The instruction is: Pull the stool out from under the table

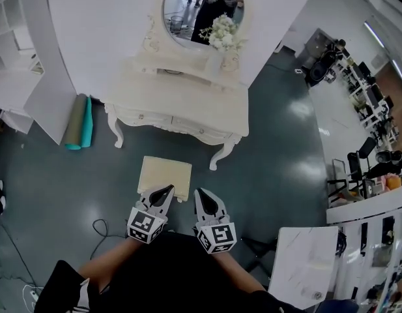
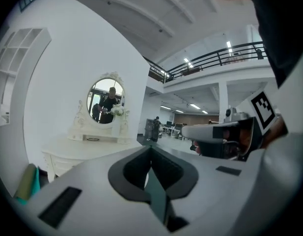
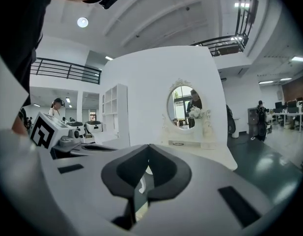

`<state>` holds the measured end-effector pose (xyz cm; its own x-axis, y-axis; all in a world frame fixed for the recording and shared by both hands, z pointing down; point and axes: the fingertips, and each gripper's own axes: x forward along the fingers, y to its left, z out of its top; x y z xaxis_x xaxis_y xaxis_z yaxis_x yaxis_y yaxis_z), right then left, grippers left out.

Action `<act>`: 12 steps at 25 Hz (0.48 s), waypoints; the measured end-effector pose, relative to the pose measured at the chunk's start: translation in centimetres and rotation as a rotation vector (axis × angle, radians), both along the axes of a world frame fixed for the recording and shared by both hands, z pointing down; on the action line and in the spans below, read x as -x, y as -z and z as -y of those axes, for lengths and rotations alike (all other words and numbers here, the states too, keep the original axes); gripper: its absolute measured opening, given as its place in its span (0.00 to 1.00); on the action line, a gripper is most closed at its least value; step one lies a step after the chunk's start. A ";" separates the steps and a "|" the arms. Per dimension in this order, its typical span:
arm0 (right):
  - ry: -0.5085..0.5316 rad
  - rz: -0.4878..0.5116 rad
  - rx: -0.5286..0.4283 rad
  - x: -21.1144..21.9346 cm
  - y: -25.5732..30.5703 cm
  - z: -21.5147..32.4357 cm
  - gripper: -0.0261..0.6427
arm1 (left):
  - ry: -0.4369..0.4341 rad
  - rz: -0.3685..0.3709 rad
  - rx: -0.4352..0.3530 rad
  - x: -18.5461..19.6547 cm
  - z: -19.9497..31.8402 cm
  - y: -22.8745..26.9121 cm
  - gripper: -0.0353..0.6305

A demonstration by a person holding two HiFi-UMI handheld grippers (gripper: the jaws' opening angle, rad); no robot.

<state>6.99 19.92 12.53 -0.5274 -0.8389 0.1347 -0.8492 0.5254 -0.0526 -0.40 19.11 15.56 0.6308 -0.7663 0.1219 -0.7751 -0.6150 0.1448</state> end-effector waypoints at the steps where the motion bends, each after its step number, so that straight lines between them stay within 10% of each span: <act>1: 0.001 0.003 -0.006 0.0 0.0 -0.2 0.07 | 0.002 0.002 -0.010 -0.3 -0.2 0.2 0.07; 12: -0.012 -0.028 -0.075 1.0 0.2 -0.3 0.07 | 0.125 0.016 -0.023 1.6 -0.8 0.3 0.07</act>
<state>5.97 20.22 12.33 -0.5138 -0.8536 0.0857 -0.8563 0.5164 0.0100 -1.97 19.86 15.26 0.5284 -0.8415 0.1125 -0.8480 -0.5166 0.1184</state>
